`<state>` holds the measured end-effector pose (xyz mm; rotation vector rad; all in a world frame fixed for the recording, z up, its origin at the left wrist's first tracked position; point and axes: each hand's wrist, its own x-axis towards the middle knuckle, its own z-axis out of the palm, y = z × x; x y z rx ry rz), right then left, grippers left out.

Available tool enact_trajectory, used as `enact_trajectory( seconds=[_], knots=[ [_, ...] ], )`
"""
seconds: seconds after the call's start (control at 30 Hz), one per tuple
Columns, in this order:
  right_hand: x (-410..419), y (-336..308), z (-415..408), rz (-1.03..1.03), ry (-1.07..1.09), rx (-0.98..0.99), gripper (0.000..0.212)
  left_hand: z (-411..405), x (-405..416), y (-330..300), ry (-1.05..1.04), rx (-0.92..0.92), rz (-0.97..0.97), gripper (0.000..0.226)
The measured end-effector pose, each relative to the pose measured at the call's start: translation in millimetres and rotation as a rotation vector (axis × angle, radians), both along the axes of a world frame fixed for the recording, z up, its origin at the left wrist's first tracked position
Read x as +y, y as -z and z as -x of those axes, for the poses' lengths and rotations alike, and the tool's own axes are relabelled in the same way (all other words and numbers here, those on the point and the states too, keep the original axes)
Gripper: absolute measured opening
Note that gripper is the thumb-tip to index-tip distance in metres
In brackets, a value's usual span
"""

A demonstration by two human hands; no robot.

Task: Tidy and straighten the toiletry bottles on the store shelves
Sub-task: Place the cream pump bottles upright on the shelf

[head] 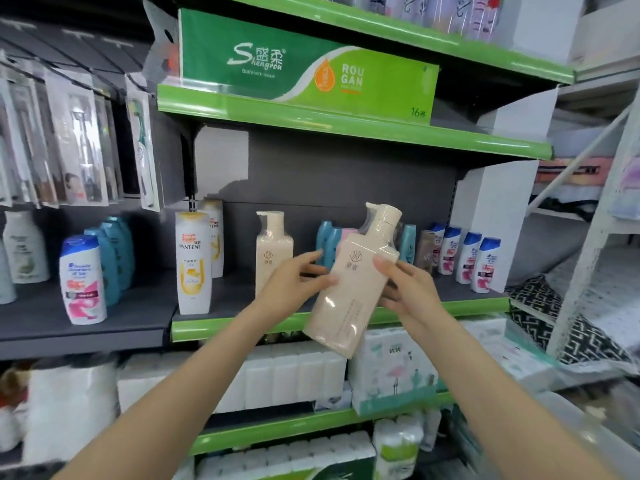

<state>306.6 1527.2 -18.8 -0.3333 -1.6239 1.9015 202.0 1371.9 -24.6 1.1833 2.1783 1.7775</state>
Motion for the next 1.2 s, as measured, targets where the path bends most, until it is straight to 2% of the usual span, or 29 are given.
enact_trajectory(
  seconds=[0.13,0.27,0.33,0.4,0.5,0.57,0.67,0.77,0.87,0.97,1.07,1.2],
  knots=[
    [-2.1,-3.0,-8.8,0.051,-0.069,0.040,0.031,-11.9,-8.8,6.6,0.163,-0.090,0.113,0.034],
    [-1.2,-2.5,-10.8,0.022,-0.048,-0.006,0.031,-14.9,-10.1,4.6,0.112,-0.168,0.088,0.032],
    [-2.0,-5.0,-13.1,-0.097,0.012,-0.131,0.033,-17.5,-9.0,3.2,-0.004,-0.021,0.139,0.035],
    [-6.0,-6.6,-14.9,-0.199,0.003,-0.311,0.046,-22.9,-7.3,1.4,-0.125,0.174,0.204,0.038],
    [-14.5,-5.1,-13.4,-0.298,-0.029,-0.463,0.051,-33.6,-2.4,0.9,-0.195,0.331,0.282,0.042],
    [-15.0,-2.8,-10.3,-0.263,-0.013,-0.423,0.048,-38.9,1.7,2.0,-0.261,0.442,0.369,0.049],
    [-9.5,2.6,-10.9,-0.024,-0.057,-0.260,0.053,-40.8,2.3,2.8,-0.278,0.516,0.356,0.061],
    [-0.6,10.4,-13.1,0.062,-0.094,-0.133,0.048,-35.1,-10.2,1.4,-0.084,0.274,0.244,0.068],
    [6.0,13.8,-14.8,0.146,-0.150,-0.023,0.034,-24.1,-25.1,4.4,0.044,-0.062,0.272,0.067],
    [5.4,14.4,-16.4,0.153,-0.198,0.056,0.019,-21.2,-28.4,8.3,0.157,-0.179,0.308,0.047],
    [8.3,15.6,-17.2,0.154,-0.226,0.102,0.022,-25.9,-21.3,11.9,0.139,-0.095,0.290,0.040],
    [18.3,12.0,-20.3,0.076,-0.201,0.024,0.038,-25.6,-13.4,15.3,-0.166,0.250,0.315,0.057]
  ],
)
